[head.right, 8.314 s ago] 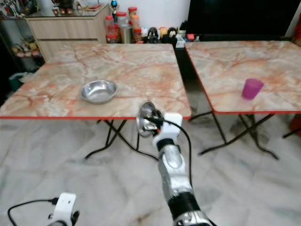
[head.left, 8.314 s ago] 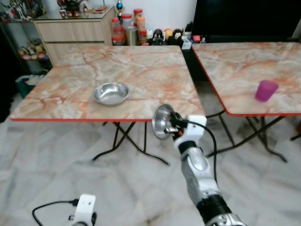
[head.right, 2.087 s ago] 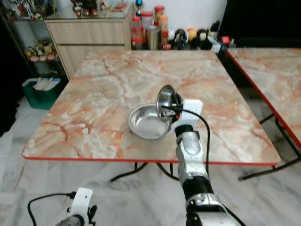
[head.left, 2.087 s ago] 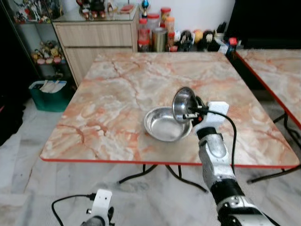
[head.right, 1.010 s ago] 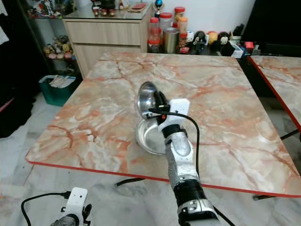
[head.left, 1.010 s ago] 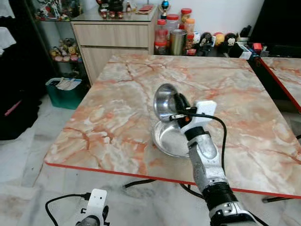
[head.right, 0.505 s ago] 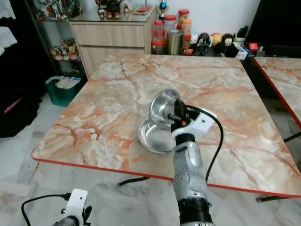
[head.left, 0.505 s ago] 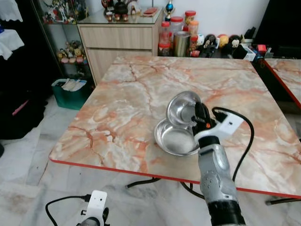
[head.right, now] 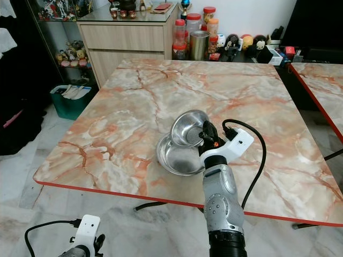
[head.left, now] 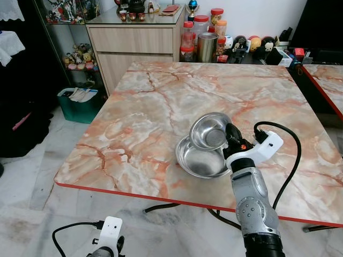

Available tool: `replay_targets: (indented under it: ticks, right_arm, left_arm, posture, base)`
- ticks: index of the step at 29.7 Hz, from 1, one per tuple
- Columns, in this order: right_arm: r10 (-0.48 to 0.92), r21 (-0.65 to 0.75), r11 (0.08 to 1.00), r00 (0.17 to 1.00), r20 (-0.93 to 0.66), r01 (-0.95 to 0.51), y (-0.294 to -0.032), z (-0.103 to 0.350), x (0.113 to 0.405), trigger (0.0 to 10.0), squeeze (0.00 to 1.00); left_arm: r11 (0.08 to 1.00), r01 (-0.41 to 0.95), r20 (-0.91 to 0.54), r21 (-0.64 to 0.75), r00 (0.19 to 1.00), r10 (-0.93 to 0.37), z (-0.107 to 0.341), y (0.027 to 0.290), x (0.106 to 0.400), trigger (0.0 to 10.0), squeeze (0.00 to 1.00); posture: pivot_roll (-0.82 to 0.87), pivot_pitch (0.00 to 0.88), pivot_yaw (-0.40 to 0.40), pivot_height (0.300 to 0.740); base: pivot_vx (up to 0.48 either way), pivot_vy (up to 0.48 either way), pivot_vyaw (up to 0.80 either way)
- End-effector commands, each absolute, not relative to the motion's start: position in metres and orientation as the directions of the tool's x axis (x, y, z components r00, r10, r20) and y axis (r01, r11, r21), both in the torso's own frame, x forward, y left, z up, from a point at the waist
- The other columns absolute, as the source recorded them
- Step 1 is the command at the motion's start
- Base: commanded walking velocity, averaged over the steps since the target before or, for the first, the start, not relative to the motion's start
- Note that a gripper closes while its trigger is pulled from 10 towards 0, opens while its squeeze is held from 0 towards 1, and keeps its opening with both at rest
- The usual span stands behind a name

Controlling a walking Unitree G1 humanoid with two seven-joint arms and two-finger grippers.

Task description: Setting the table

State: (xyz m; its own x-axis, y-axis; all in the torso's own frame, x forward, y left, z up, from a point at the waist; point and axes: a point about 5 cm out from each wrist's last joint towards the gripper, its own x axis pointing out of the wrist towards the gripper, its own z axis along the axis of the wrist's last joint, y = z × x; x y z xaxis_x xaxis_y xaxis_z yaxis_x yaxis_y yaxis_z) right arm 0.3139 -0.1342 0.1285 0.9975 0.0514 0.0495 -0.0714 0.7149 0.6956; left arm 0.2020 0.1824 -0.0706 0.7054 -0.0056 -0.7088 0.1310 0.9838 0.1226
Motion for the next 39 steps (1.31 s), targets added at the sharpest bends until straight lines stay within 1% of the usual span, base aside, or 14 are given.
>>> replay_targets:
  ticks: [1,3,9,12,31,39]
  right_arm:
    - [0.063,0.750,0.659,0.998,0.016,-0.054,-0.119,0.121,0.305,10.0,0.00]
    - [0.060,0.767,0.641,0.998,-0.009,-0.031,-0.119,0.118,0.302,10.0,0.00]
    - [0.077,0.760,0.649,0.996,-0.052,-0.011,-0.120,0.112,0.299,10.0,0.00]
    - [0.100,0.748,0.663,0.990,-0.102,0.010,-0.120,0.102,0.296,10.0,0.00]
    - [0.120,0.763,0.646,0.984,-0.128,0.021,-0.122,0.101,0.291,10.0,0.00]
    - [0.093,0.765,0.640,0.980,-0.177,0.077,-0.127,0.091,0.291,10.0,0.00]
  left_arm:
    - [0.983,0.130,-0.712,0.130,0.702,0.001,-0.070,0.186,0.202,10.0,0.00]
    - [0.983,0.127,-0.713,0.130,0.701,0.004,-0.070,0.187,0.202,10.0,0.00]
    - [0.984,0.123,-0.714,0.130,0.700,0.007,-0.070,0.188,0.202,10.0,0.00]
    - [0.984,0.125,-0.714,0.129,0.700,0.005,-0.070,0.188,0.202,10.0,0.00]
    - [0.984,0.128,-0.716,0.125,0.698,0.001,-0.071,0.186,0.200,10.0,0.00]
    - [0.984,0.133,-0.718,0.120,0.696,-0.007,-0.072,0.184,0.200,10.0,0.00]
  posture:
    - [-0.06,0.000,0.027,0.736]
    - [-0.06,0.000,0.026,0.736]
    - [-0.07,0.000,0.027,0.736]
    - [-0.07,0.000,0.028,0.736]
    - [-0.07,0.000,0.023,0.736]
    - [-0.07,0.000,0.025,0.736]
  base:
    - [0.000,0.000,0.00]
    - [0.000,0.000,0.00]
    - [0.000,0.000,0.00]
    - [0.000,0.000,0.00]
    - [0.000,0.000,0.00]
    - [0.000,0.000,0.00]
